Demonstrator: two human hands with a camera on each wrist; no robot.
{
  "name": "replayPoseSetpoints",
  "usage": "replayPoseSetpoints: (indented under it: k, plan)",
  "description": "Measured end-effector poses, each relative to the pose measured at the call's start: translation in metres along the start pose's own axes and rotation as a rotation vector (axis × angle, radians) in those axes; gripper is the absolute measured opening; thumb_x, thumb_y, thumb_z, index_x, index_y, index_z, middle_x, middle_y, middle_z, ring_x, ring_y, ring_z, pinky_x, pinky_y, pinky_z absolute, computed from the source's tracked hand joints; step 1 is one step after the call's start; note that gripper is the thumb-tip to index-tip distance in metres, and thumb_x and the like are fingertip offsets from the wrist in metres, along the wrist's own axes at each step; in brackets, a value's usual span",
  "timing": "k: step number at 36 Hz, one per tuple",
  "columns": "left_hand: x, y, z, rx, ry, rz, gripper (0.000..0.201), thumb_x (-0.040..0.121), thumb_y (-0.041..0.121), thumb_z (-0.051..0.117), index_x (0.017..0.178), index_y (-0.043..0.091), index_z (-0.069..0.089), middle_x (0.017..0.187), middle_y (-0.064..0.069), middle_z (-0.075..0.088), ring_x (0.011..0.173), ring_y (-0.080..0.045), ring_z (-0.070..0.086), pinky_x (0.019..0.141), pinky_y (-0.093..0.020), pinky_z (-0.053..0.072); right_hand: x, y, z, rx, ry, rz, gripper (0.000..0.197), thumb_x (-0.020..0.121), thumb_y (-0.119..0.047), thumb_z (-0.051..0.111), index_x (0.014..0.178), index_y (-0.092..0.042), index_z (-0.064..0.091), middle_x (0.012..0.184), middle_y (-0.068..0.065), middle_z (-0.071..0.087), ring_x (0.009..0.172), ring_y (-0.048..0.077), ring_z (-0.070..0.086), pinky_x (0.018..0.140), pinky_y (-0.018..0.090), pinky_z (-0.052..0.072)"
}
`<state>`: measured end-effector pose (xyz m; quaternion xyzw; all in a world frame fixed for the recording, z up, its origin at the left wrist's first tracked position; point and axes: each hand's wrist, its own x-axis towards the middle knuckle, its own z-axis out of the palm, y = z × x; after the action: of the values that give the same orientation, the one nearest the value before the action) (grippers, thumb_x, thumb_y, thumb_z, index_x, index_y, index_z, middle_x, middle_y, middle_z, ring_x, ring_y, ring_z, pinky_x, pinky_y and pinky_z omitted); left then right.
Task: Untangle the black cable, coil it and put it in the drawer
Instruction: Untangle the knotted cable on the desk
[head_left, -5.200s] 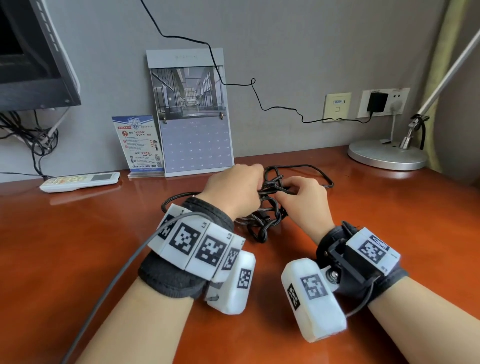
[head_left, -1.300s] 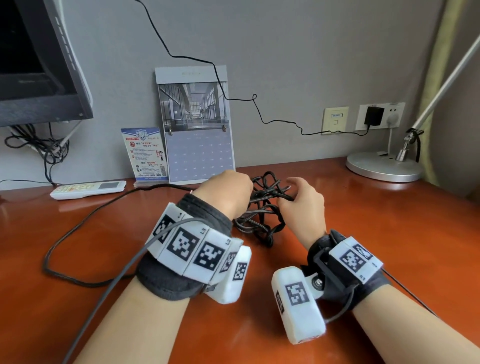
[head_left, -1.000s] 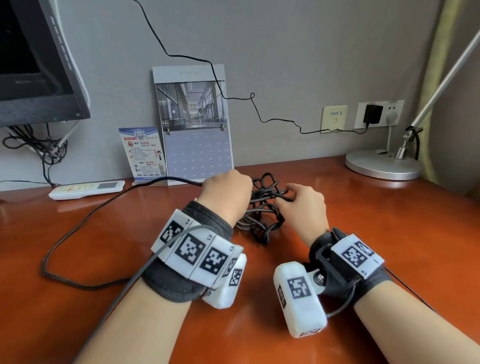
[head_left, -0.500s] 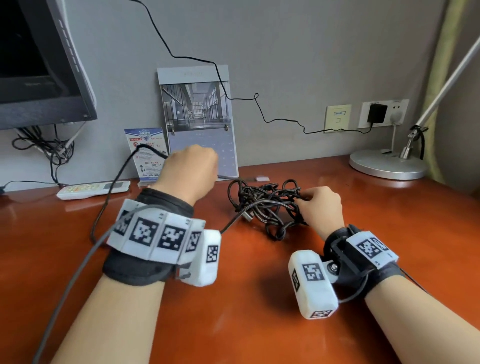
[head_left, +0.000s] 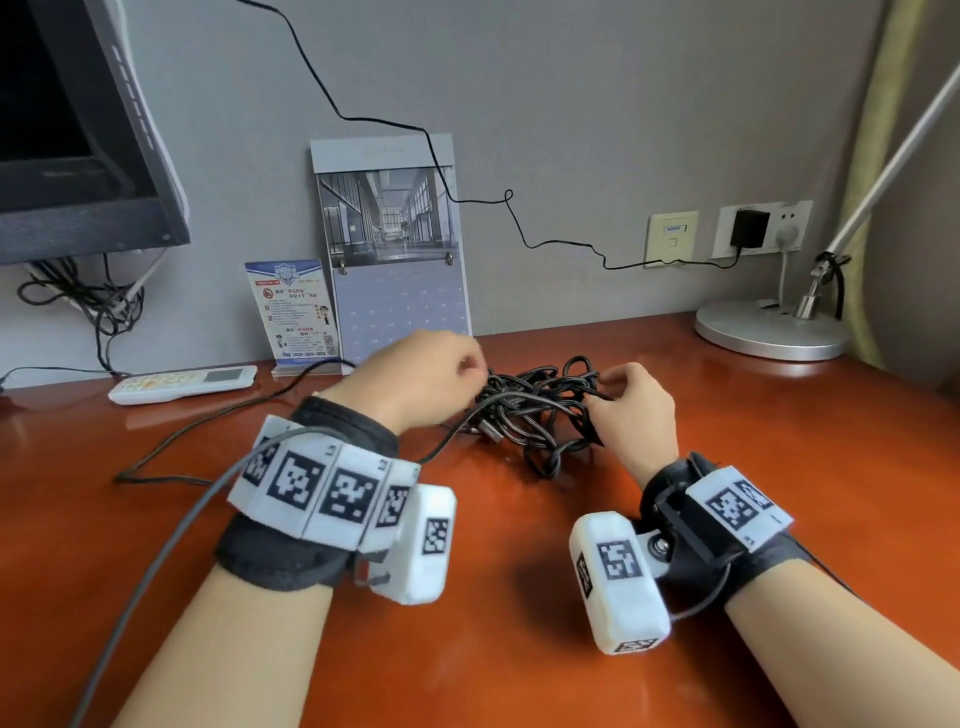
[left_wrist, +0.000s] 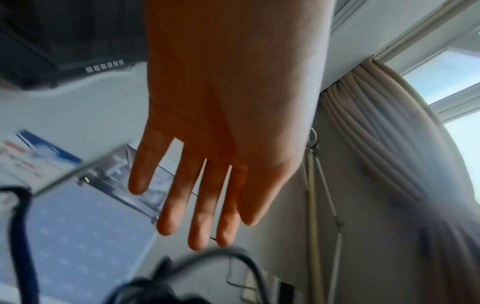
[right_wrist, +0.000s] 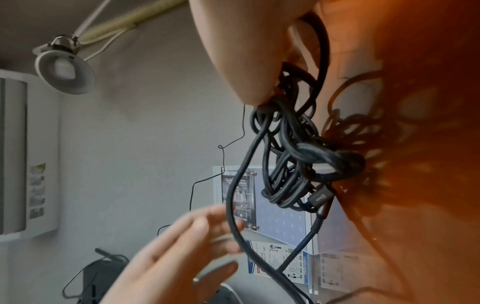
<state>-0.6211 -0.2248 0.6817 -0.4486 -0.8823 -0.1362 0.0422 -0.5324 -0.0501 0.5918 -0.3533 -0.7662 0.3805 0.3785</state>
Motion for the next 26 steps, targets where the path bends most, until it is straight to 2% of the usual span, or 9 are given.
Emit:
replayPoseSetpoints:
  k: [4,8,11,14,17,18,22,24,26]
  plan:
    - [0.000,0.022,0.016,0.022,-0.032,0.083,0.019,0.094,0.037,0.048,0.101,0.024,0.061,0.090,0.006,0.061,0.088,-0.018,0.058,0.079,-0.033,0.049,-0.002,-0.005,0.001,0.149,-0.065,0.042,0.026,0.083,-0.014,0.060,0.106,-0.018,0.048,0.095,-0.002,0.057,0.073,0.010,0.057,0.074,0.034,0.053]
    - [0.001,0.023,0.027,0.047,0.062,0.108,0.020,0.097,0.024,0.044,0.103,0.019,0.062,0.092,0.001,0.062,0.088,-0.023,0.059,0.074,-0.033,0.047,-0.004,-0.010,-0.001,0.304,-0.112,0.108,0.021,0.088,-0.018,0.056,0.107,-0.018,0.050,0.101,0.001,0.059,0.087,0.020,0.062,0.083,0.040,0.054]
    - [0.006,0.015,0.029,-0.077,0.218,0.066,0.025,0.097,0.016,0.042,0.099,0.015,0.067,0.098,-0.004,0.065,0.090,-0.024,0.059,0.078,-0.033,0.046,-0.006,-0.013,-0.006,0.402,-0.139,0.097,0.014,0.090,-0.014,0.049,0.104,-0.016,0.051,0.102,0.006,0.060,0.073,0.019,0.063,0.072,0.035,0.055]
    - [0.008,0.004,0.026,-0.132,0.360,-0.018,0.027,0.097,0.012,0.041,0.092,0.010,0.067,0.090,-0.006,0.066,0.075,-0.019,0.052,0.067,-0.027,0.035,-0.010,-0.019,-0.011,0.467,-0.180,-0.012,0.015,0.090,-0.007,0.044,0.090,-0.020,0.052,0.087,0.007,0.059,0.057,0.011,0.058,0.059,0.027,0.051]
    - [0.009,-0.006,0.022,-0.195,0.414,-0.100,0.027,0.096,0.009,0.041,0.088,0.006,0.067,0.076,-0.008,0.062,0.063,-0.022,0.048,0.060,-0.027,0.032,-0.016,-0.025,-0.012,0.408,-0.254,-0.153,0.016,0.088,-0.008,0.047,0.083,-0.021,0.055,0.084,0.003,0.055,0.072,0.012,0.054,0.069,0.039,0.054]
    - [0.009,-0.009,0.021,-0.225,0.420,-0.125,0.027,0.095,0.009,0.041,0.089,0.005,0.067,0.073,-0.005,0.060,0.062,-0.021,0.048,0.058,-0.027,0.032,-0.018,-0.026,-0.011,0.371,-0.268,-0.202,0.015,0.088,-0.009,0.048,0.082,-0.021,0.056,0.087,0.004,0.054,0.075,0.012,0.053,0.071,0.038,0.053]
    - [0.006,-0.014,0.024,-0.308,0.437,-0.169,0.027,0.095,0.009,0.042,0.090,0.007,0.069,0.062,0.011,0.049,0.049,-0.011,0.042,0.042,-0.020,0.028,-0.020,-0.027,-0.005,0.202,-0.140,-0.399,0.017,0.082,-0.008,0.059,0.085,-0.024,0.054,0.089,-0.002,0.044,0.074,-0.001,0.045,0.069,0.009,0.036]
    - [0.004,-0.013,0.026,-0.334,0.437,-0.170,0.027,0.095,0.009,0.042,0.090,0.007,0.069,0.062,0.012,0.048,0.046,-0.007,0.038,0.040,-0.014,0.030,-0.020,-0.026,-0.003,0.133,-0.094,-0.463,0.020,0.079,-0.006,0.059,0.088,-0.023,0.054,0.086,-0.002,0.040,0.076,-0.004,0.042,0.066,0.006,0.033]
    - [0.003,-0.011,0.027,-0.367,0.429,-0.168,0.028,0.096,0.009,0.041,0.092,0.005,0.069,0.064,0.011,0.050,0.045,-0.005,0.036,0.038,-0.012,0.030,-0.021,-0.025,-0.004,0.085,-0.049,-0.517,0.018,0.079,-0.007,0.060,0.090,-0.021,0.056,0.086,-0.003,0.039,0.079,0.001,0.041,0.067,0.011,0.032]
